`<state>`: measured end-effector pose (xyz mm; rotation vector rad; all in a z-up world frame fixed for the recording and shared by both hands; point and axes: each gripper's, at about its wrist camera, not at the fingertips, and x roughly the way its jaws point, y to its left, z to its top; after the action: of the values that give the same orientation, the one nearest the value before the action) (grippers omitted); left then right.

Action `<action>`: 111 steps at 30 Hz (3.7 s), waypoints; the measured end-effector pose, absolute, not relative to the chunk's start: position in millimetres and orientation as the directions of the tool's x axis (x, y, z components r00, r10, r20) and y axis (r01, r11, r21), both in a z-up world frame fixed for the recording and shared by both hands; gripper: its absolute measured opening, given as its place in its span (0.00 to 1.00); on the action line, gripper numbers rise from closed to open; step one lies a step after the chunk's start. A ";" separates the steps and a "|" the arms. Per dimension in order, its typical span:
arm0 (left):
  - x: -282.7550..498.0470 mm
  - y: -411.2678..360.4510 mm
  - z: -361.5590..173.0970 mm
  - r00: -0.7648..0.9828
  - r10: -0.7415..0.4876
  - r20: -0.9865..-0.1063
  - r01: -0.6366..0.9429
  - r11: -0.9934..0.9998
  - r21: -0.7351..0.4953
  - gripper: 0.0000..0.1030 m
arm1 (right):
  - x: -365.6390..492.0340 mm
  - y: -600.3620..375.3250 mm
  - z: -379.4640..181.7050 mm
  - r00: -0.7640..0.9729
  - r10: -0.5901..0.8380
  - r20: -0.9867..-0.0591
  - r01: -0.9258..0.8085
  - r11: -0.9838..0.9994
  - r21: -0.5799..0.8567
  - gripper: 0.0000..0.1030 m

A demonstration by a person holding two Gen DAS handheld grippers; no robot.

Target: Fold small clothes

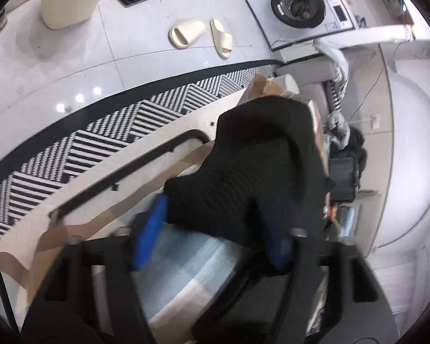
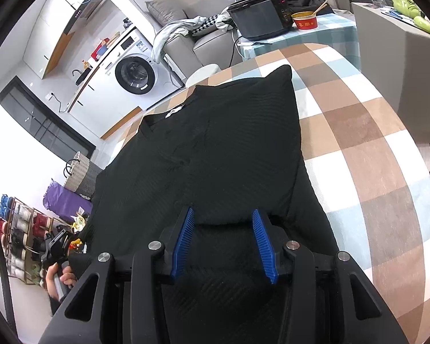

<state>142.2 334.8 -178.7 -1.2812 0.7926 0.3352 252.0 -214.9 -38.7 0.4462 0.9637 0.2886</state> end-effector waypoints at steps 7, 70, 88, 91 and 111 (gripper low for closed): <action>152.6 318.1 -132.2 0.765 -0.071 -0.640 -0.554 0.434 -0.710 0.07 | 248.8 -221.1 -43.8 0.546 0.432 -0.718 -0.019 0.863 0.505 0.43; 244.4 157.9 -47.6 0.720 -0.067 -0.691 -0.284 0.879 -0.382 0.71 | 229.7 -228.9 -57.9 0.533 0.452 -0.715 0.008 0.843 0.538 0.44; 281.4 112.9 -43.7 0.712 -0.173 -0.680 -0.143 0.913 -0.382 0.23 | 227.7 -234.8 -63.3 0.526 0.441 -0.727 0.035 0.843 0.537 0.44; 275.2 106.1 -39.3 0.707 -0.166 -0.688 -0.128 0.926 -0.356 0.79 | 224.9 -236.1 -62.4 0.529 0.440 -0.726 0.036 0.843 0.537 0.44; 292.2 36.1 -71.0 0.584 -0.328 -0.742 0.091 0.935 -0.342 0.50 | 218.9 -233.1 -60.9 0.529 0.436 -0.728 0.041 0.844 0.535 0.46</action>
<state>292.2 36.1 -71.0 -0.2808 0.9175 -0.2483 218.9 -233.1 -60.9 0.5358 0.9958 0.2497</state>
